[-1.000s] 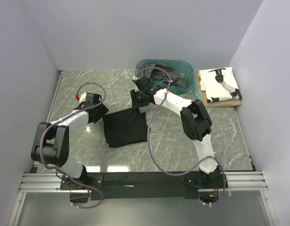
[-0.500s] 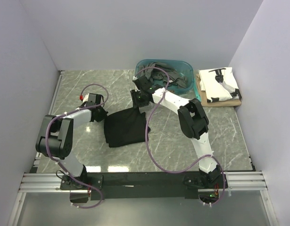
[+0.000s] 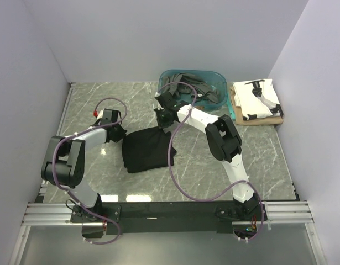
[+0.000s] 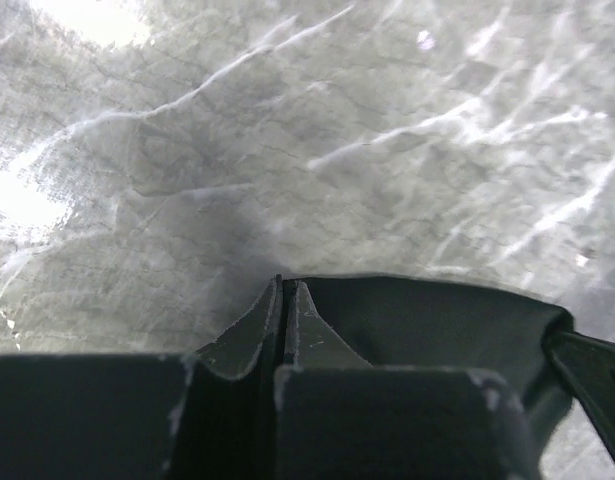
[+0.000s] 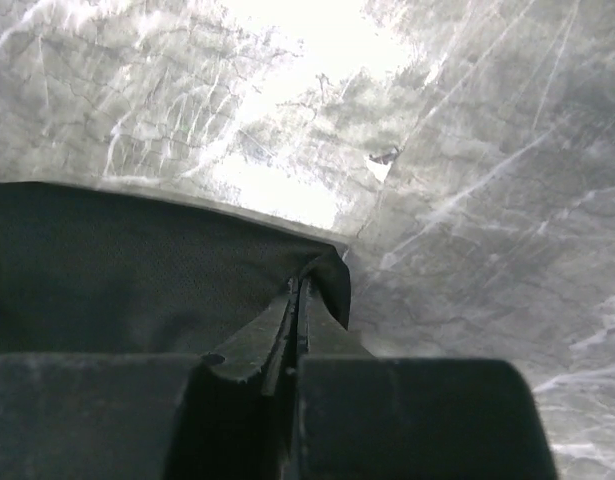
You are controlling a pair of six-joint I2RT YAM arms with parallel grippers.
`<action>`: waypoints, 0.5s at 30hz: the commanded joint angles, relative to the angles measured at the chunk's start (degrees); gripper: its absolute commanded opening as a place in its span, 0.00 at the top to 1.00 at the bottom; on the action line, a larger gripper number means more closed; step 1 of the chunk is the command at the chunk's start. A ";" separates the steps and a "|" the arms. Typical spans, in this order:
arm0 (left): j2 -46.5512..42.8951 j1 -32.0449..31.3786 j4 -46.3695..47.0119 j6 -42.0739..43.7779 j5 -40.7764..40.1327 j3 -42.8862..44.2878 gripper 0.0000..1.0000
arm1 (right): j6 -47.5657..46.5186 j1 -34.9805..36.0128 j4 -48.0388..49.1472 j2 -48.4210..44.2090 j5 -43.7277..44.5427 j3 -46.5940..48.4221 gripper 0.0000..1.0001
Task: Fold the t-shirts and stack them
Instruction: Fold the tshirt
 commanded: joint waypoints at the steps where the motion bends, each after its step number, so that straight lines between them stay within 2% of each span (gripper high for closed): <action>1: -4.56 0.09 1.62 1.17 0.94 0.96 0.99 | 0.24 -0.19 2.87 -6.25 -0.20 -1.69 1.00; 10: -14.75 -1.49 0.74 0.73 0.51 -1.86 0.99 | 2.17 0.51 7.97 -19.26 -0.20 -13.73 1.00; 15: -19.24 -3.16 0.47 0.90 0.33 -1.95 0.99 | 4.71 0.51 7.27 -24.71 2.78 -18.74 1.00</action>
